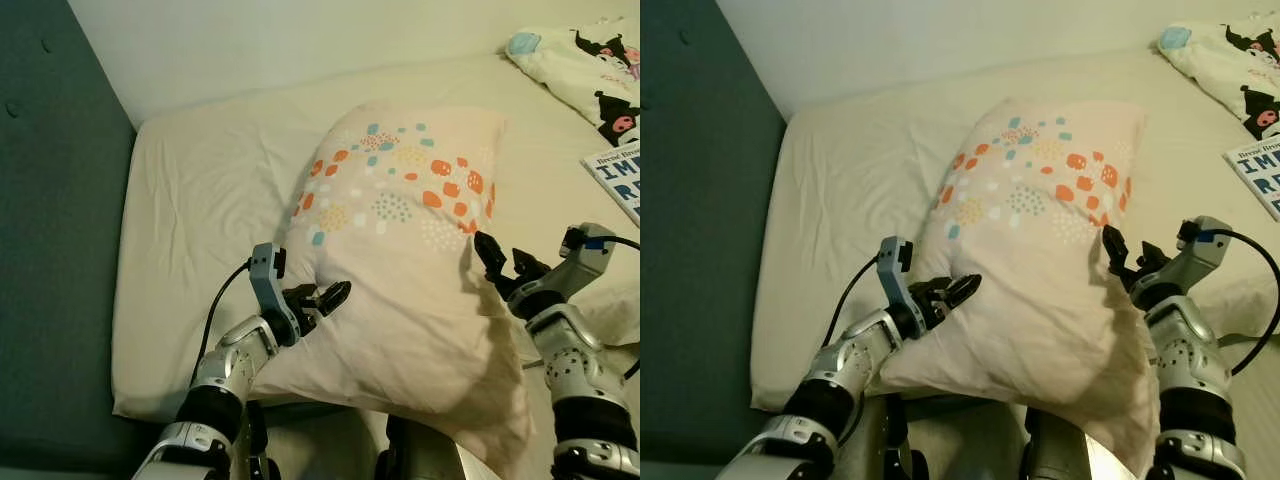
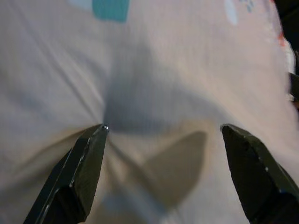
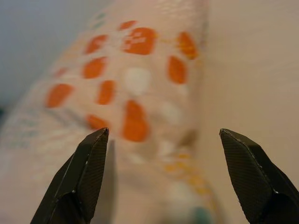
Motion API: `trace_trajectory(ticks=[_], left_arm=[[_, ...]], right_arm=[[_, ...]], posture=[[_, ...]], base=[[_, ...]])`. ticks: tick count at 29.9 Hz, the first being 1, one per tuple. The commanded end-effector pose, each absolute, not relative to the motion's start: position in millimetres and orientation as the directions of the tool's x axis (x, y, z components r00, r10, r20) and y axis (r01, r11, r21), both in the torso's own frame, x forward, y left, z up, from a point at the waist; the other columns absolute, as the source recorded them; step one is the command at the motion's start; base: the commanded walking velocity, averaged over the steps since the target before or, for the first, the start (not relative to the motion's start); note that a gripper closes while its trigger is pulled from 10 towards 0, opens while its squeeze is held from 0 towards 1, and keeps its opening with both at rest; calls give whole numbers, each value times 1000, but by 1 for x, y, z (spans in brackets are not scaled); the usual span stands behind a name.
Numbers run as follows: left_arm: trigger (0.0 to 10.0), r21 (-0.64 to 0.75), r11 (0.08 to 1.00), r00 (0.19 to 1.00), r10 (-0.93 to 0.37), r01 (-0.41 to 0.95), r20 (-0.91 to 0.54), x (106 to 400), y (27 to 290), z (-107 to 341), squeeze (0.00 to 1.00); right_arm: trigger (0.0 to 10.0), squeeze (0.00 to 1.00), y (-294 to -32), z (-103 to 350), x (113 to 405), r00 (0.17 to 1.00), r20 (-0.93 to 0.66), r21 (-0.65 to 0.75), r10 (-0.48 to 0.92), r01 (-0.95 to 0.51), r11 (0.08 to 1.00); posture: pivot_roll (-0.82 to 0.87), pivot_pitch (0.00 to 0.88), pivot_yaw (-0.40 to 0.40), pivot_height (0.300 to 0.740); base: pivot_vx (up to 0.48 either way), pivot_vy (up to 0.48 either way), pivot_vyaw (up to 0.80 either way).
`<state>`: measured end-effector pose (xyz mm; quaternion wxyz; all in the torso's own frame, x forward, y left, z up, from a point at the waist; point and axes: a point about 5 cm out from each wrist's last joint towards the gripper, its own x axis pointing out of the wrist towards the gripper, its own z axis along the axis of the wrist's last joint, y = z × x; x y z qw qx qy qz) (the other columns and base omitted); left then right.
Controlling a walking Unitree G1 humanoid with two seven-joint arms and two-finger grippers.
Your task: Clean up the room
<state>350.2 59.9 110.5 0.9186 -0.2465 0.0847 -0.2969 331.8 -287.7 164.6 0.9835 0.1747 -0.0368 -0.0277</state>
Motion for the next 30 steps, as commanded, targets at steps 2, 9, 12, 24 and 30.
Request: trace_trajectory(ticks=[2,9,12,24,30], left_arm=[[10000,-464,755,835,-547,464,-55,354,63,104,1000],[10000,-407,778,834,-548,480,-65,360,57,108,1000],[10000,-429,764,821,-565,482,-84,359,45,107,1000],[10000,-723,553,759,-648,415,-59,352,21,104,1000],[10000,-857,369,699,-715,359,-15,343,-7,108,1000]], right_arm=[[10000,1000,-287,159,328,989,32,250,-147,135,959],[10000,1000,-286,161,323,975,27,185,-222,214,959],[10000,1000,-282,159,319,976,19,180,-218,211,961],[10000,1000,-279,155,311,969,-1,285,-248,238,929],[10000,1000,-265,143,328,991,20,354,-131,115,928]], posture=[[-101,344,103,601],[-122,355,118,601],[-144,367,133,601],[-157,382,155,601],[-152,389,168,601]], base=[[0,0,0],[0,0,0],[0,0,0],[0,0,0],[0,0,0]])
